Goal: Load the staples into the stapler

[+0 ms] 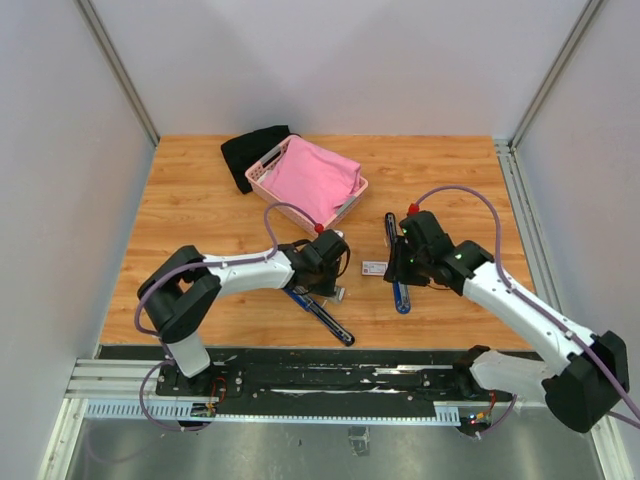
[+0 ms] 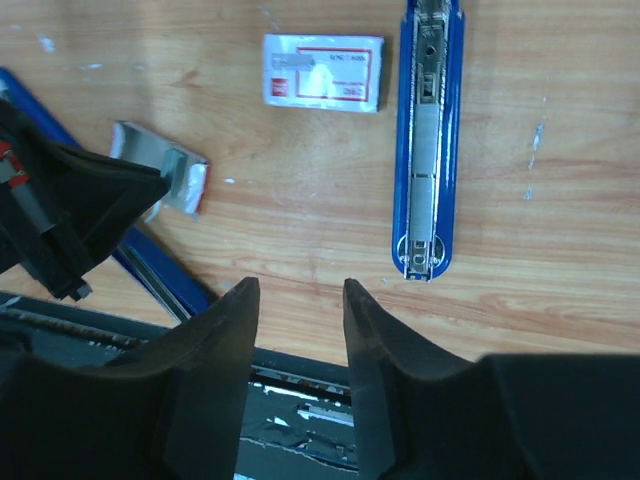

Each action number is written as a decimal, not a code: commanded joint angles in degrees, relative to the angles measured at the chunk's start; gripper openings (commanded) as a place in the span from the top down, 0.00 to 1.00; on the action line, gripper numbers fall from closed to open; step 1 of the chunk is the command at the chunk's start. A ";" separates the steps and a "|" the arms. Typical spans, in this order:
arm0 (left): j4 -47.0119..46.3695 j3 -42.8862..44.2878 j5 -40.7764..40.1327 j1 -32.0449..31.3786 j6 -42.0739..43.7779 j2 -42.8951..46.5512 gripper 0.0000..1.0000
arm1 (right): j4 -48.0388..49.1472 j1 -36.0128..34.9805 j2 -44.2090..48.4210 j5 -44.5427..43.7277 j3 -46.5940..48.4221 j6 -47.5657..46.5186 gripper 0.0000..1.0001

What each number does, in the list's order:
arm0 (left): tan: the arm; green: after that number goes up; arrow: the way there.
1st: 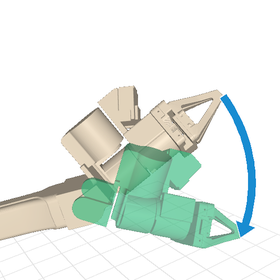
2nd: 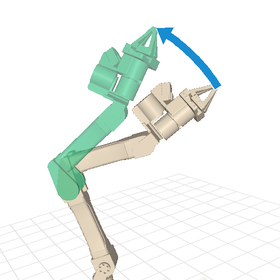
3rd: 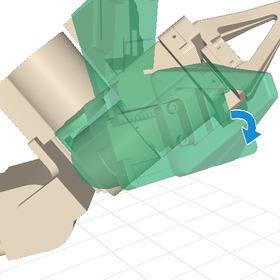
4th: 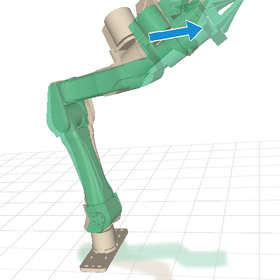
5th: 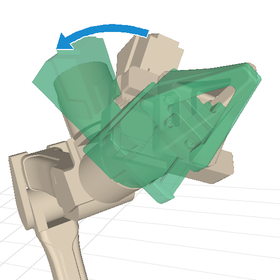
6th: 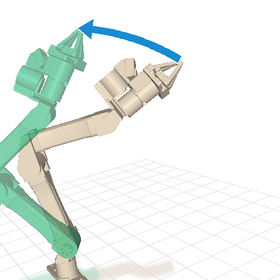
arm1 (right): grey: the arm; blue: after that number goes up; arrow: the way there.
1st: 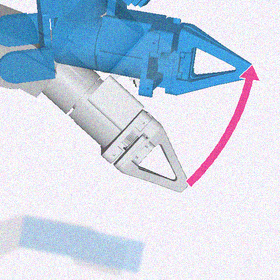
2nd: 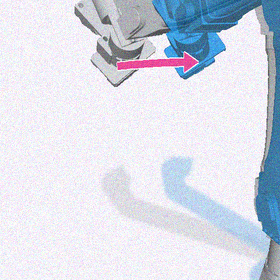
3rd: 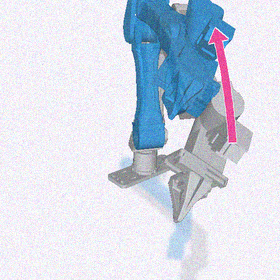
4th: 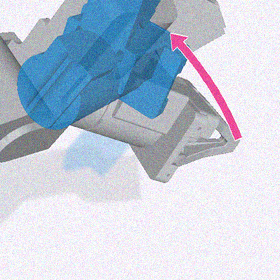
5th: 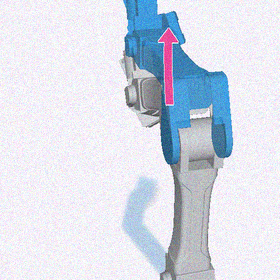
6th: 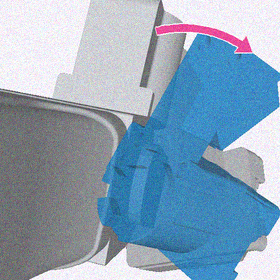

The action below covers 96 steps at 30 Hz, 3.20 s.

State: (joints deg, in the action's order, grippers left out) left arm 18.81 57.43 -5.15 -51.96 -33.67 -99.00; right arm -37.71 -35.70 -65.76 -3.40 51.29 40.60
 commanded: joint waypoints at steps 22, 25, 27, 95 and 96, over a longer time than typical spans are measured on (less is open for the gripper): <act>-24.00 -8.00 29.72 11.36 -11.76 41.17 1.00 | 47.57 14.68 9.19 56.57 1.72 12.43 0.46; -27.46 -7.17 33.82 11.43 -13.40 41.05 1.00 | 49.77 13.11 8.37 57.17 3.25 13.19 0.45; -28.62 -6.42 35.28 11.45 -13.70 40.80 1.00 | 52.90 12.35 7.63 58.11 3.62 14.85 0.45; -1.16 -14.87 24.44 33.74 -14.40 40.78 0.28 | 3.27 -6.11 -13.71 19.63 23.25 -25.49 0.90; -2.33 -16.59 24.43 34.16 -15.72 40.99 0.28 | 3.35 -8.13 -15.38 16.69 23.40 -26.22 0.90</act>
State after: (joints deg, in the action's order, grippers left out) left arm 11.60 46.44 19.77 -20.16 -46.98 -57.30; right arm -18.90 -36.40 -75.09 33.41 72.62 26.41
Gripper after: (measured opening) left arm 0.707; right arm 0.176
